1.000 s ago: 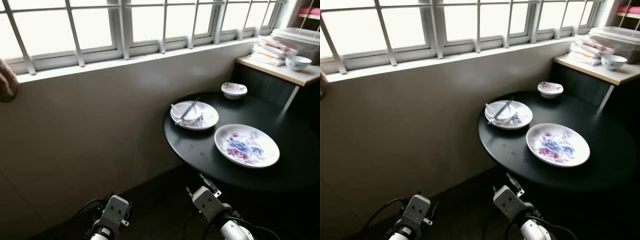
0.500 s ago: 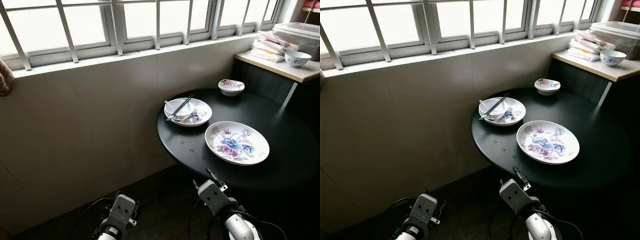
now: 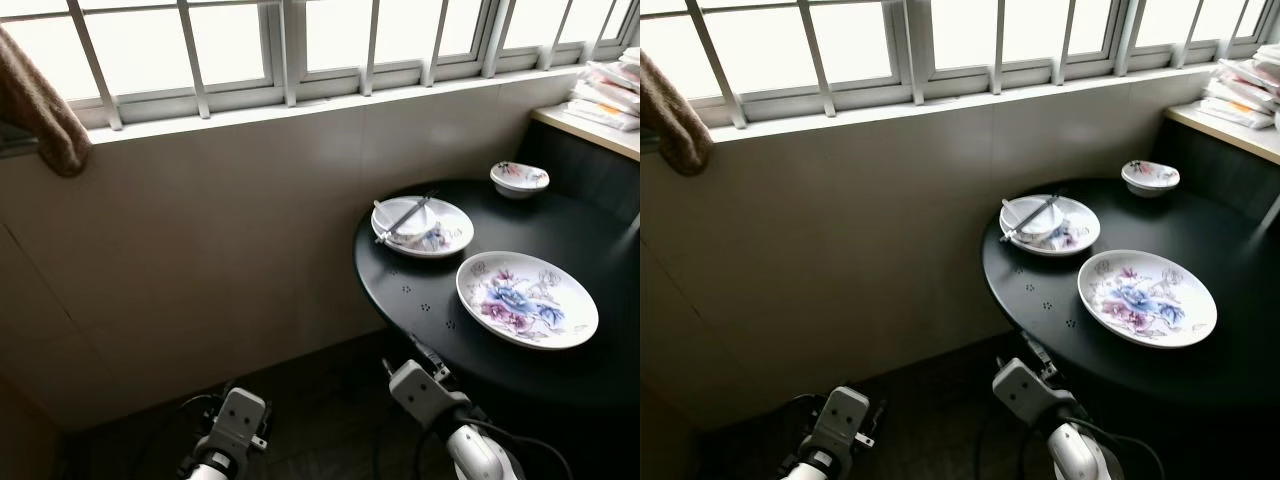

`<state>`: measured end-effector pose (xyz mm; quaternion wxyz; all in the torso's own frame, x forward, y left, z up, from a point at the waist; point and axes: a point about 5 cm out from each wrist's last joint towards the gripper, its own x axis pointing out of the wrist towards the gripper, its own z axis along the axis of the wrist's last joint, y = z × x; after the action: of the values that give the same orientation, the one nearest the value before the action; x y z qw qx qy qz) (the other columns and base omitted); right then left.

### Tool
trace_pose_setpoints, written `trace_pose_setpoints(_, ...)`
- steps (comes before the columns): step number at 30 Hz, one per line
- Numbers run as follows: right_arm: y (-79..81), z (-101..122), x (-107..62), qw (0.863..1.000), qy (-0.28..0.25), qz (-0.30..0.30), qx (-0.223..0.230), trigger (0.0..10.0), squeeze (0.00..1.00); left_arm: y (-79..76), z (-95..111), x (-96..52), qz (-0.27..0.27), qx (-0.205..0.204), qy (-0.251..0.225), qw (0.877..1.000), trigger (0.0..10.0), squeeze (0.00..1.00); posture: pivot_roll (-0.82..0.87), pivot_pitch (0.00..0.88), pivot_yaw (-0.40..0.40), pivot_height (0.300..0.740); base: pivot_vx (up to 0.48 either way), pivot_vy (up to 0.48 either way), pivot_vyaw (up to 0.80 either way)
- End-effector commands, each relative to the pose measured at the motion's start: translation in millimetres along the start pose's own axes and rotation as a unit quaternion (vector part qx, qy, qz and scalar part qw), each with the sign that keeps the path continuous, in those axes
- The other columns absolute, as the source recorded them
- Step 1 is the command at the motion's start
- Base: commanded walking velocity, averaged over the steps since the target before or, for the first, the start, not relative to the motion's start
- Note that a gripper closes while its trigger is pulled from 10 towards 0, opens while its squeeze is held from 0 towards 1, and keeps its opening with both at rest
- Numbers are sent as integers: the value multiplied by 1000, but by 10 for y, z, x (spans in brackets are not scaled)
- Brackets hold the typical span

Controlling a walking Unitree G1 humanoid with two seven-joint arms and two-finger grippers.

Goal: Kitchen organization

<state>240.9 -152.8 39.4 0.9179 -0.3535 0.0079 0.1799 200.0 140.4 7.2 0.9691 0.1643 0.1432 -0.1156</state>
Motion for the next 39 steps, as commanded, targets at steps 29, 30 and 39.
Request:
trace_pose_setpoints(29, -180, 28, 52, 998, 2, -56, 17, 10000, 0, 25, 4, -5, 6, 0, -3, 1000, 10000, 0, -42, 0, 8, 740, 0, -97, 221)
trace_pose_setpoints(30, -208, 34, 64, 998, 2, -62, 18, 10000, 0, 25, 5, -3, 6, 0, -3, 1000, 10000, 0, -44, 0, 9, 740, 0, 0, 0)
trace_pose_setpoints(39, -624, -7, 283, 985, 25, -119, 122, 10000, 0, 31, 3, 11, 4, -2, -3, 1000, 10000, 0, -40, 0, 9, 740, 0, 0, 0)
